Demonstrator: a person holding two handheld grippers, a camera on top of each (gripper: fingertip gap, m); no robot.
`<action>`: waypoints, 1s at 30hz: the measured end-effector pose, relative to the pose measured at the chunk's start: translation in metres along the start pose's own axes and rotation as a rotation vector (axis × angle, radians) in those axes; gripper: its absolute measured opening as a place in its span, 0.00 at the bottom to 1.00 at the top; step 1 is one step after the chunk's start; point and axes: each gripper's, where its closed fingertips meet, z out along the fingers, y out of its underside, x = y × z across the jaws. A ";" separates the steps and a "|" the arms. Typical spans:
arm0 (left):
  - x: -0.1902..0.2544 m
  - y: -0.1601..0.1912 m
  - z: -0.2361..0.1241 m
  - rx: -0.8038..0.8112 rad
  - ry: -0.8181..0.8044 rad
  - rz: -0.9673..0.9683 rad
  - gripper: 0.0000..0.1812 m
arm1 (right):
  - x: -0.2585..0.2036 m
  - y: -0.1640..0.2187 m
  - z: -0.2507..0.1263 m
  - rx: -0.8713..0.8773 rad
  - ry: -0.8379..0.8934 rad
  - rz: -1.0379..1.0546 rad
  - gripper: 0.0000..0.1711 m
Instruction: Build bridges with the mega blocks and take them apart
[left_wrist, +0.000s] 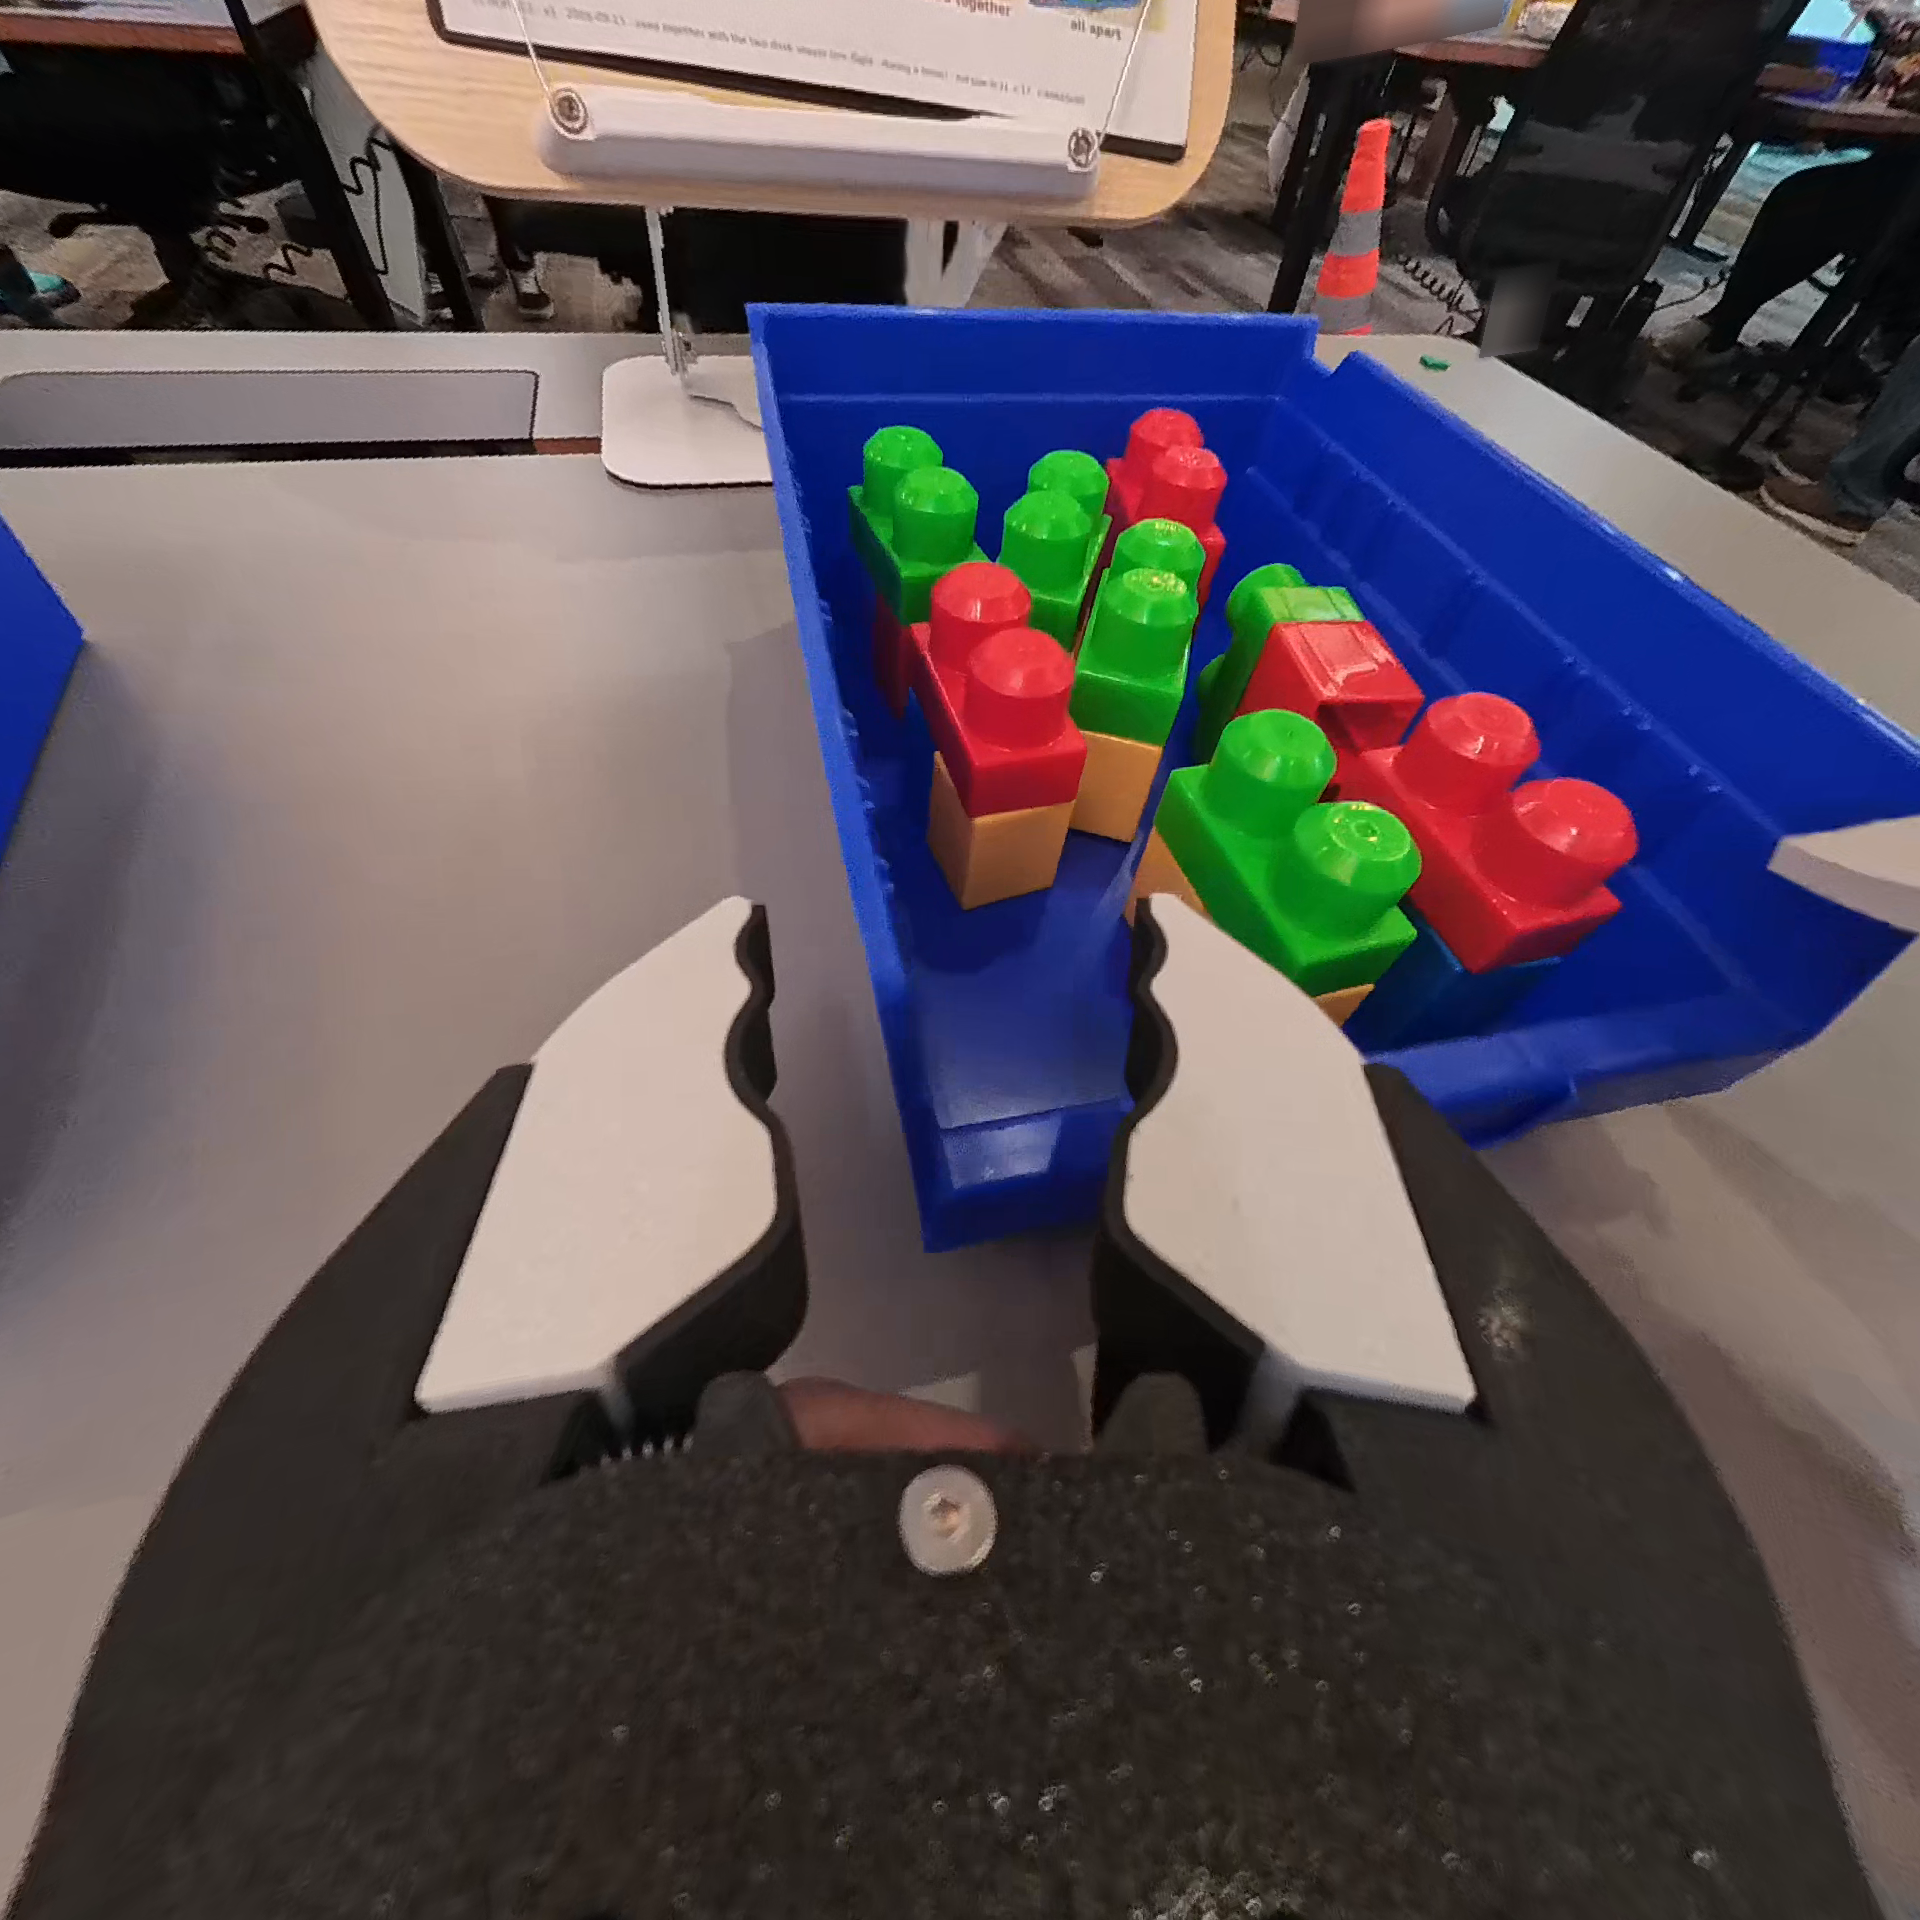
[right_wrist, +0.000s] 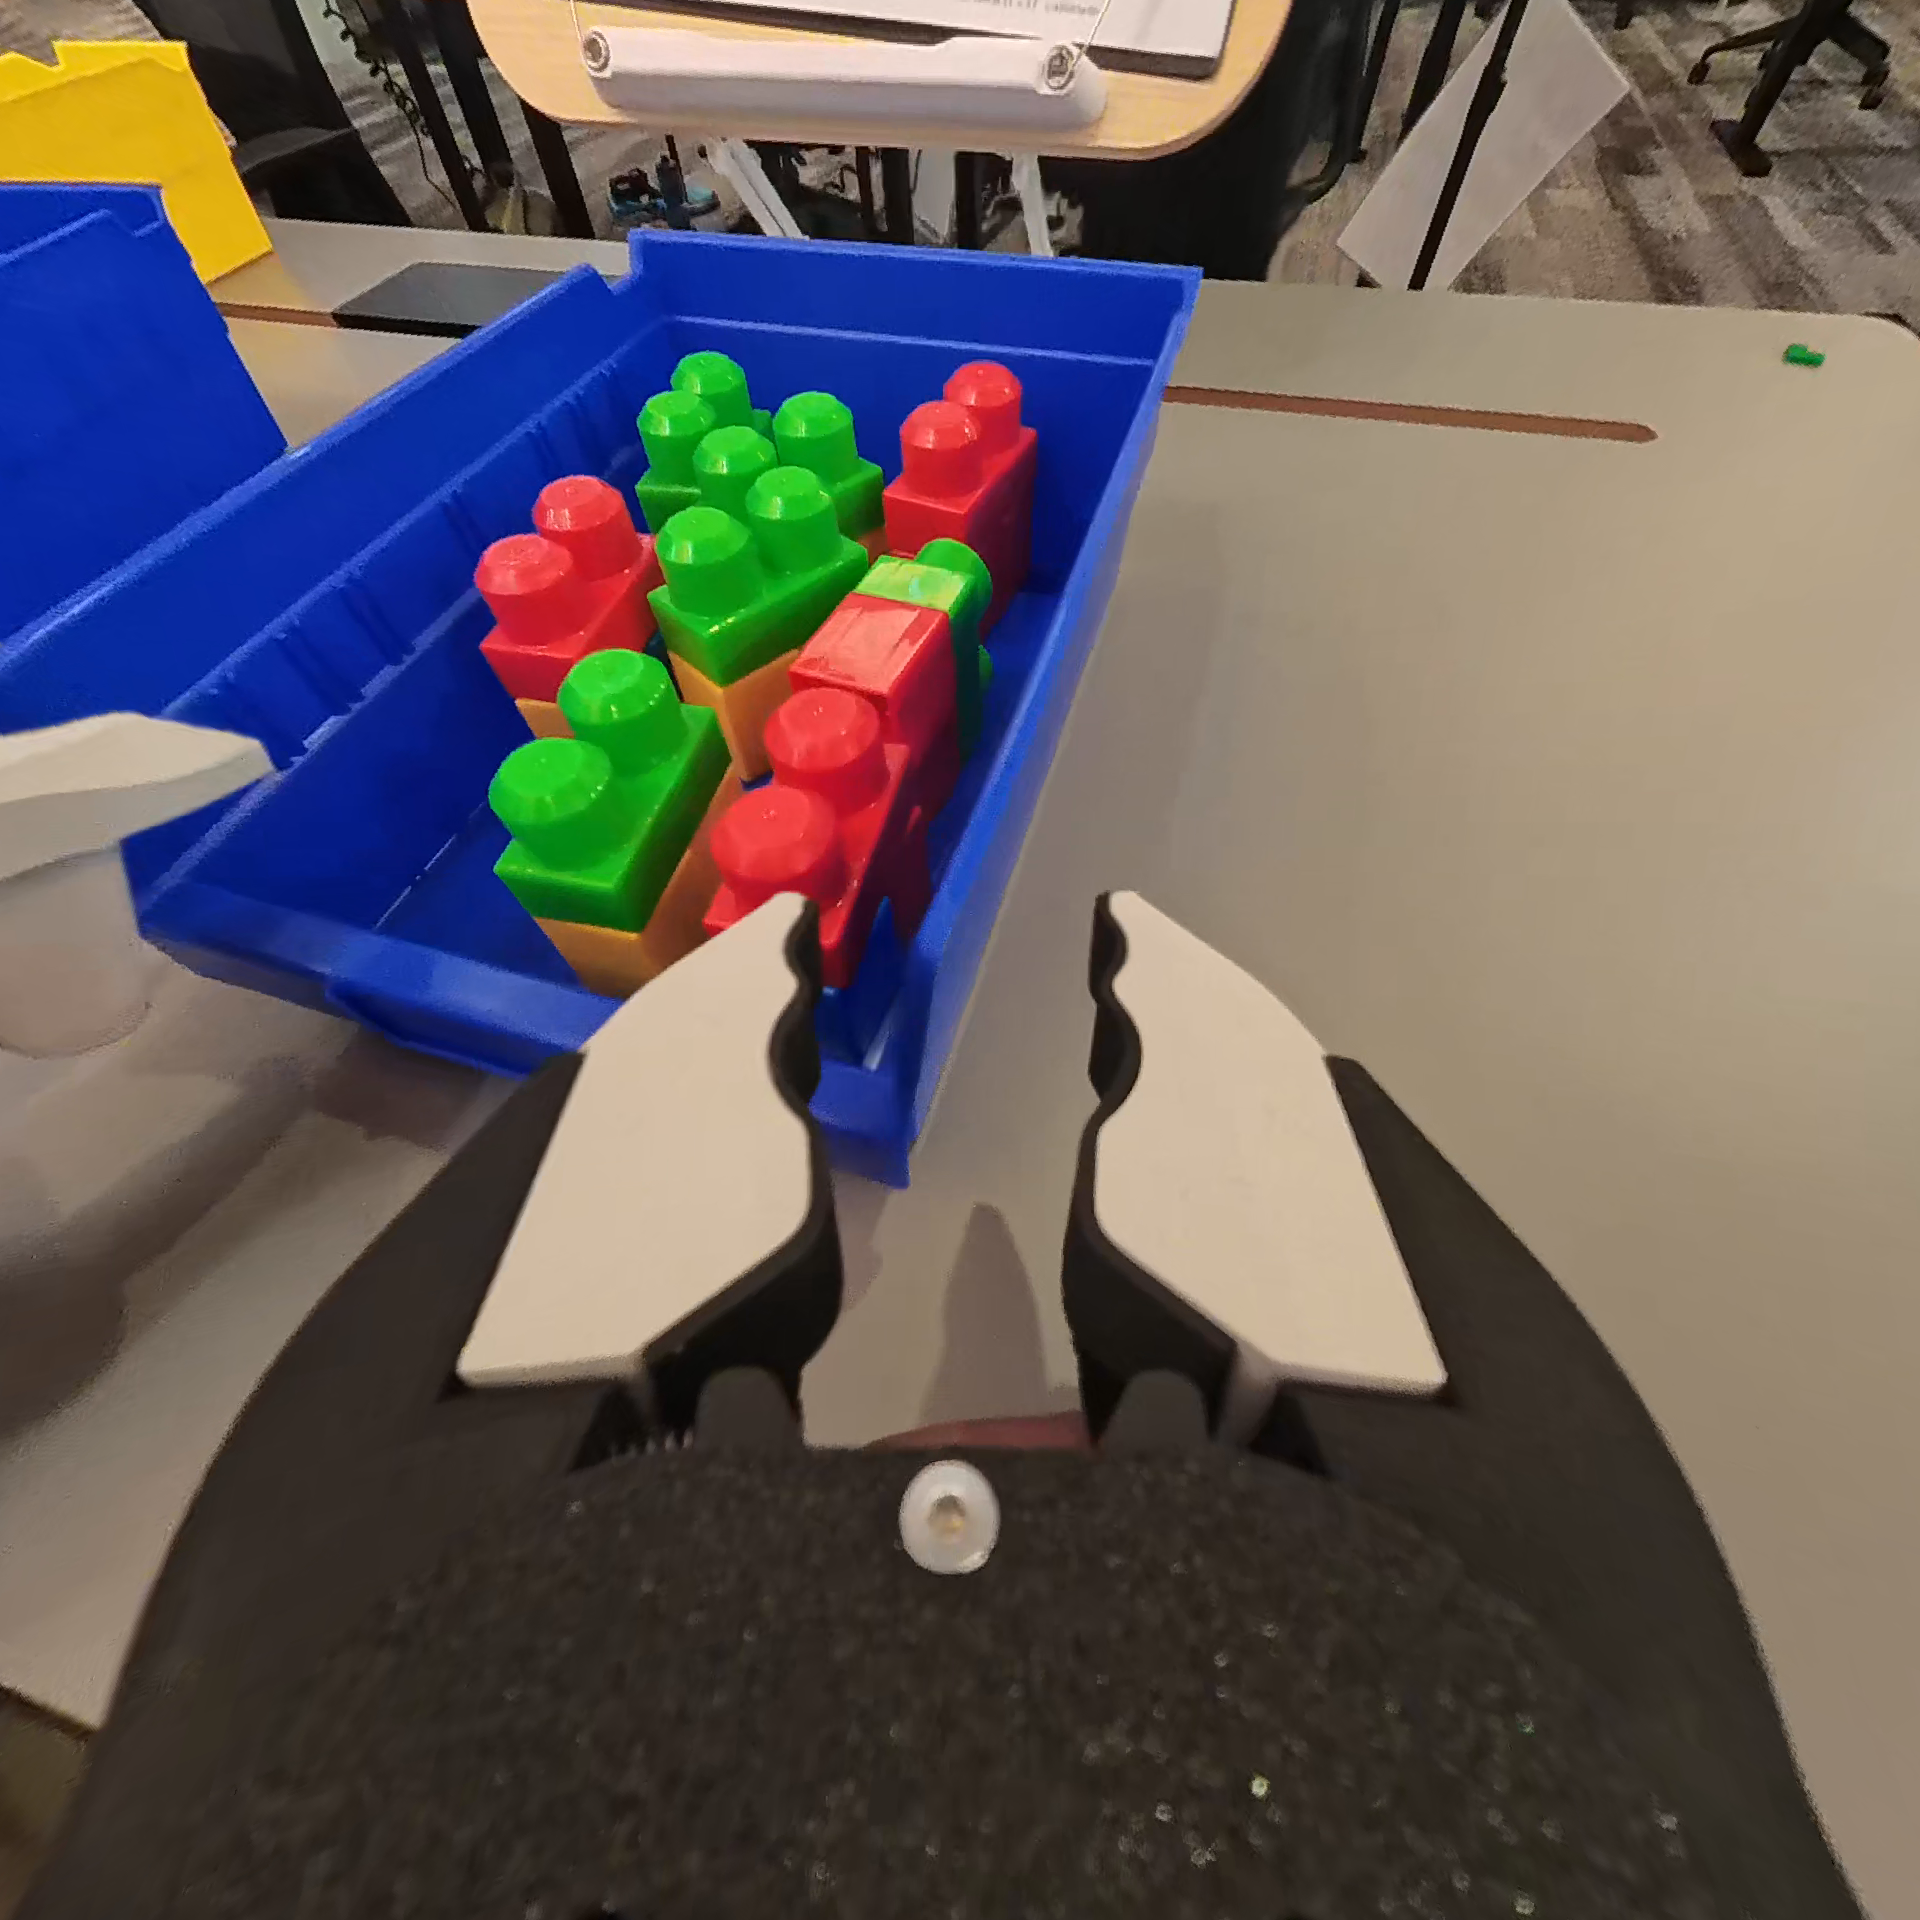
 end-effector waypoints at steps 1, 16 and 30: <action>0.001 0.002 0.002 -0.008 -0.003 0.002 0.36 | 0.000 -0.001 0.002 0.003 0.002 -0.001 0.26; -0.012 0.002 0.008 -0.025 -0.054 -0.006 0.04 | 0.001 0.005 0.021 -0.038 0.018 -0.004 0.06; -0.062 0.002 -0.007 -0.035 -0.170 0.006 0.02 | -0.045 -0.007 0.047 -0.058 0.024 -0.005 0.03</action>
